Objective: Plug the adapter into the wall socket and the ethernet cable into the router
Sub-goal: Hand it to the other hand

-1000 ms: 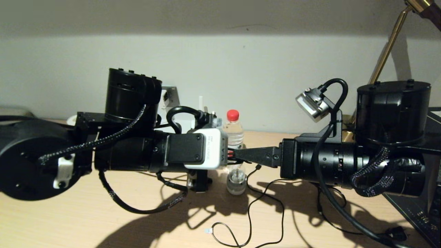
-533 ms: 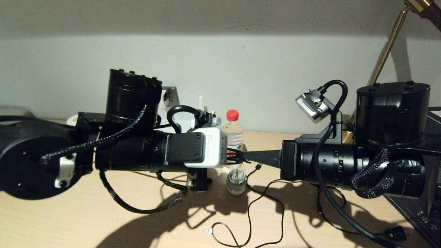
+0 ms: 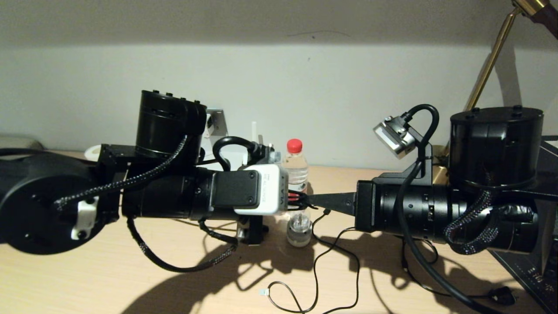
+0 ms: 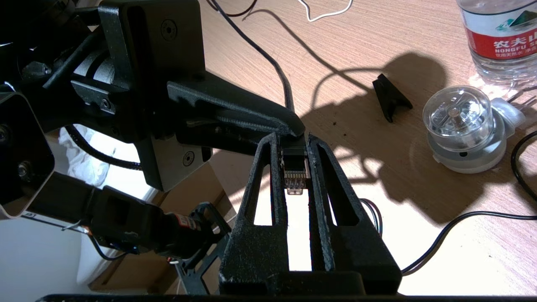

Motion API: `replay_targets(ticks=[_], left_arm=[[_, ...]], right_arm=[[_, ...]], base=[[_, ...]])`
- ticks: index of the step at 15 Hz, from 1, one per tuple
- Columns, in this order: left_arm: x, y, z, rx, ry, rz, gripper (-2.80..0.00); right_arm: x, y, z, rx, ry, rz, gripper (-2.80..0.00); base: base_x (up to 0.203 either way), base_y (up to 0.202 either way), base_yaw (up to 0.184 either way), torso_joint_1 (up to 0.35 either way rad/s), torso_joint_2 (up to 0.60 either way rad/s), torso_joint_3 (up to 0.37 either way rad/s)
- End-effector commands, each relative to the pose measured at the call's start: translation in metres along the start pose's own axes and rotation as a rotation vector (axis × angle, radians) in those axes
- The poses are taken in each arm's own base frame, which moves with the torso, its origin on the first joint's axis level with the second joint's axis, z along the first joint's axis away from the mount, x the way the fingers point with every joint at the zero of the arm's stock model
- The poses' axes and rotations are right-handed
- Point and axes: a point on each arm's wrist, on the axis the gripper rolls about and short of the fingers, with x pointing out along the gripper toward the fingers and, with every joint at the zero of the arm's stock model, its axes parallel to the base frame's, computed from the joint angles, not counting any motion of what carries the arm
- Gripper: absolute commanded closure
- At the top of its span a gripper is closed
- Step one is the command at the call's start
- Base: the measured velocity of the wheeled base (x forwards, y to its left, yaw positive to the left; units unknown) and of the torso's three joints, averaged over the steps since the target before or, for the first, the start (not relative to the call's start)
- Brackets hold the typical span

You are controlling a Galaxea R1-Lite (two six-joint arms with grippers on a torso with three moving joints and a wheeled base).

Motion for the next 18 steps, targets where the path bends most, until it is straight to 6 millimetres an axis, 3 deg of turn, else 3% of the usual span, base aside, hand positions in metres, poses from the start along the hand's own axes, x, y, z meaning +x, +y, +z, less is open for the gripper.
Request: replay_targets(ticks=[1,4,7,12,18], left_arm=[[0.001,0.0,0.0,0.005,-0.003,-0.001,-2.8],[-0.002,0.001,0.002,0.012,-0.006,0.012,-2.8],[-0.018,-0.002,0.006,0.016,-0.001,0.031,-2.8],[-0.056,0.007,-0.021,0.001,0.044,0.135,-2.8],[-0.046,-0.003,-0.03,0.12,-0.128,0.207,-2.8]], right_arm=[[0.001,0.0,0.0,0.003,0.001,0.004,0.0],[0.0,-0.001,-0.001,0.013,0.002,0.0,0.0],[-0.002,-0.003,0.002,0.051,-0.013,-0.013,0.0],[-0.011,0.0,0.018,0.232,-0.078,-0.009,0.0],[-0.009,-0.004,0.04,0.615,0.057,0.049,0.0]], base=[[0.0,0.0,0.0,0.0,0.0,0.0],[0.0,0.0,0.0,0.0,0.0,0.0],[0.0,0.0,0.0,0.0,0.0,0.0],[0.0,0.0,0.0,0.0,0.0,0.0],[0.0,0.0,0.0,0.0,0.0,0.0]])
